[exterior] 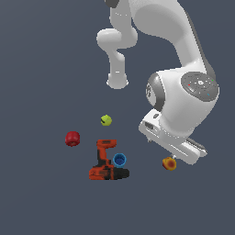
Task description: Pick up a designated object from a clutter of objects.
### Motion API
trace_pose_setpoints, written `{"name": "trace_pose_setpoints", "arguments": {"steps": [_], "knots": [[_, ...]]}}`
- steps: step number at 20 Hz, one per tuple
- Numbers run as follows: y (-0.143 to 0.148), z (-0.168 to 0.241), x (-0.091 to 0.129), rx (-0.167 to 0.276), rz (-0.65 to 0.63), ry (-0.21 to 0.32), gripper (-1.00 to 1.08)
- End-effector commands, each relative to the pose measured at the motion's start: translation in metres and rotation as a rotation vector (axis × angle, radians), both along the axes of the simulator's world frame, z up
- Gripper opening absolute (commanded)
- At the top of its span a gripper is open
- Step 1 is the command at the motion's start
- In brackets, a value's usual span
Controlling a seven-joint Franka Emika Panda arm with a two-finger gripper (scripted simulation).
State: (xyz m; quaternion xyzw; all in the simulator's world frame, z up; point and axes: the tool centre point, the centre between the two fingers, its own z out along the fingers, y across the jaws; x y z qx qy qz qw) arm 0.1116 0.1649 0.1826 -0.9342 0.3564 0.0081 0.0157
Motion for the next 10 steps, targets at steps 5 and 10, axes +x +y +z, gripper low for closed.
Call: {"name": "trace_pose_setpoints", "arguments": {"steps": [5, 10], "knots": [[0.03, -0.035, 0.008, -0.01, -0.138, 0.005, 1.0], [0.052, -0.061, 0.011, -0.02, -0.234, 0.006, 1.0]]}}
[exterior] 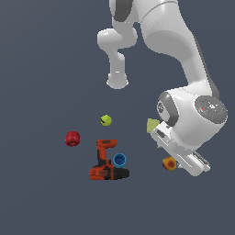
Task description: Pick up a designated object from a clutter of objects.
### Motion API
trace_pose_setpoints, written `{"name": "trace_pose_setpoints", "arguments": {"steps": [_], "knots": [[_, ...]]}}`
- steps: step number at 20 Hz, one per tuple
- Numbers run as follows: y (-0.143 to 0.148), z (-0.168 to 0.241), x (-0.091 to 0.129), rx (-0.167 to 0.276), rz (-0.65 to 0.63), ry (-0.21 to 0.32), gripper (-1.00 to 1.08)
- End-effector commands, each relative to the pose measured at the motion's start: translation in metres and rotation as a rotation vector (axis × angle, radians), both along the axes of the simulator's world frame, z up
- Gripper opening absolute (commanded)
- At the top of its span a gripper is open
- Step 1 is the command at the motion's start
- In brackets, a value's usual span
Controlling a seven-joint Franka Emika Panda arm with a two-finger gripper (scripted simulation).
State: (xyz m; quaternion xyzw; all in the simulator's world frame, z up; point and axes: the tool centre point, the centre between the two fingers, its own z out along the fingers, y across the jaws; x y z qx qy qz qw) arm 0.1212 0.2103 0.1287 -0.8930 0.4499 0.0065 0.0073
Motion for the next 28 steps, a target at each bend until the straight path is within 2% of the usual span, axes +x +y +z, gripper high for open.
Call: {"name": "trace_pose_setpoints", "arguments": {"steps": [1, 12, 20, 28], "knots": [[0.01, -0.012, 0.001, -0.005, -0.045, -0.001, 1.0], [0.034, -0.042, 0.002, -0.018, -0.152, -0.003, 1.0], [0.036, -0.048, 0.001, -0.019, -0.156, -0.003, 1.0], [0.035, -0.087, 0.0, -0.019, -0.16, -0.003, 1.0]]}}
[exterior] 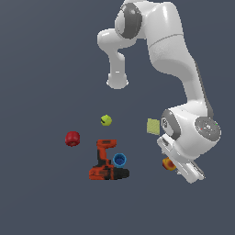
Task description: Pick up a designated object from a clutter of objects.
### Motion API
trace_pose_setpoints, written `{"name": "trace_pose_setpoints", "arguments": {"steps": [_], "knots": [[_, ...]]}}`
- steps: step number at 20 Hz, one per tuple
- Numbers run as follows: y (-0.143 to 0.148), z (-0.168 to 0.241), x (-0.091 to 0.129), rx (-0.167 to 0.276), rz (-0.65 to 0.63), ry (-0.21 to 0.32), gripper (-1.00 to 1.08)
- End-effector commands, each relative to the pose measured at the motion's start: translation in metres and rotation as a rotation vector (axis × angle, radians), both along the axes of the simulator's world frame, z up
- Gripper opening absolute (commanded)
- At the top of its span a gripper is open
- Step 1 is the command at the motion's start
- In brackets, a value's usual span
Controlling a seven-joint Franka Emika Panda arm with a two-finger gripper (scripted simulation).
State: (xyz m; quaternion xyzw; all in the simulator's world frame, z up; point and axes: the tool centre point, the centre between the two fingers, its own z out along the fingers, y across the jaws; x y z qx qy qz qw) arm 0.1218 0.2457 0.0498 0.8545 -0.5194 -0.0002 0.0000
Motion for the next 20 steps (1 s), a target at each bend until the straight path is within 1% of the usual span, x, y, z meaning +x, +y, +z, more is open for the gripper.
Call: {"name": "trace_pose_setpoints", "arguments": {"steps": [1, 7, 8, 20], "knots": [[-0.0002, -0.0115, -0.0003, 0.0, -0.001, 0.0, 1.0], [0.0004, -0.0159, 0.0011, 0.0, -0.001, 0.0, 1.0], [0.0004, -0.0159, 0.0011, 0.0, -0.001, 0.0, -1.0], [0.0005, -0.0151, 0.0007, 0.0, -0.001, 0.0, -1.0]]}}
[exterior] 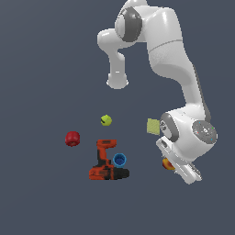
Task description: Pick up a designated object from a clutter of objects.
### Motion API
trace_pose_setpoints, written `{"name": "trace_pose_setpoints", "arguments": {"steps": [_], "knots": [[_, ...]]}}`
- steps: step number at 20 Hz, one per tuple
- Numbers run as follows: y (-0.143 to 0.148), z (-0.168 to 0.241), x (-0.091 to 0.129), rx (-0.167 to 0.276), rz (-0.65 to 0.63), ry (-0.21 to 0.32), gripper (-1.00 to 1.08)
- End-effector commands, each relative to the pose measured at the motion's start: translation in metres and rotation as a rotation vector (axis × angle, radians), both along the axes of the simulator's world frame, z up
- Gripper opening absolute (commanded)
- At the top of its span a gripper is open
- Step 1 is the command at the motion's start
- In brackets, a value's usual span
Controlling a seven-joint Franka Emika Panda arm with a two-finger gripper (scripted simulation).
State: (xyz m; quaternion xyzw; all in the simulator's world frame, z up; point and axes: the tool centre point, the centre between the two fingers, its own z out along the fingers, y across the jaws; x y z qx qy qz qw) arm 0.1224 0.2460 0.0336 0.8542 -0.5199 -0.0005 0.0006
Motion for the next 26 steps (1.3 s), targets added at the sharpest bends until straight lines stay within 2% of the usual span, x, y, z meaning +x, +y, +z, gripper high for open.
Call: {"name": "trace_pose_setpoints", "arguments": {"steps": [1, 7, 12, 26], "knots": [[0.0, 0.002, 0.0, 0.0, 0.0, -0.001, -1.0], [0.0, 0.022, -0.003, 0.0, 0.0, -0.001, -1.0], [0.0, 0.056, -0.007, 0.001, 0.0, 0.0, -1.0], [-0.001, 0.212, -0.026, 0.002, -0.002, 0.0, -1.0]]}}
